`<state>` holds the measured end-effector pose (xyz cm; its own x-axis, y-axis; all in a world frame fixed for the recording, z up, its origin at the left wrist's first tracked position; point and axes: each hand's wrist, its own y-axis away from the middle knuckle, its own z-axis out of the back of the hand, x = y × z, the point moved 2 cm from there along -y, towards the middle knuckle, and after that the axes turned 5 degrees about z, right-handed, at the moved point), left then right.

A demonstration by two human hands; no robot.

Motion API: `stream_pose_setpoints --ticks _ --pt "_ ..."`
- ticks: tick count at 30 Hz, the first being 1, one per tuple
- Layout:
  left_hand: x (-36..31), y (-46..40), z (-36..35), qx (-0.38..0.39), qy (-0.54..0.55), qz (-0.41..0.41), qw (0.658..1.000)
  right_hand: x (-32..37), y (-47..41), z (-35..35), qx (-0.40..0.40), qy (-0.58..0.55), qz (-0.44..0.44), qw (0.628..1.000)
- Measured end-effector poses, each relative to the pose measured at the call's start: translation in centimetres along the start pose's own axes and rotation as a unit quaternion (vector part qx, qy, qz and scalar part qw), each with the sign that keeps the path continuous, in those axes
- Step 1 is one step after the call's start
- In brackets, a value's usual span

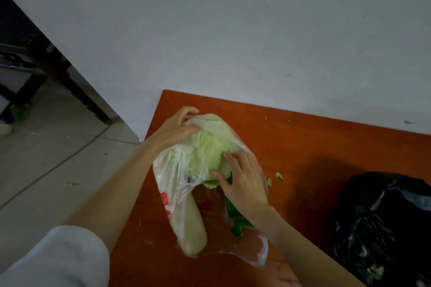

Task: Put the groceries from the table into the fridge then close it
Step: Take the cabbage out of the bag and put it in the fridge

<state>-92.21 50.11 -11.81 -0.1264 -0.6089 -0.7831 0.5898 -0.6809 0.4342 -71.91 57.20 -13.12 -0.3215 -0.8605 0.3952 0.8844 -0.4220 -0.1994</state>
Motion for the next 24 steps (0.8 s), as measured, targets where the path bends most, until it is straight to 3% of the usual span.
stream_pose_setpoints --ticks 7,13,19,24 --pt "-0.7 0.4 0.7 -0.135 -0.121 -0.014 0.983 2.2 -1.0 -0.1 0.013 0.032 0.074 0.997" --pt "-0.2 0.5 1.0 -0.139 -0.115 -0.021 0.983 2.7 -0.1 -0.6 0.047 0.142 0.092 0.984" --pt "1.7 -0.2 0.5 -0.149 -0.012 0.010 0.989 3.9 -1.5 -0.8 0.065 0.116 0.085 0.987" --pt "2.1 -0.4 0.7 -0.137 -0.030 -0.009 0.990 3.4 0.6 -1.2 0.071 0.129 0.115 0.982"
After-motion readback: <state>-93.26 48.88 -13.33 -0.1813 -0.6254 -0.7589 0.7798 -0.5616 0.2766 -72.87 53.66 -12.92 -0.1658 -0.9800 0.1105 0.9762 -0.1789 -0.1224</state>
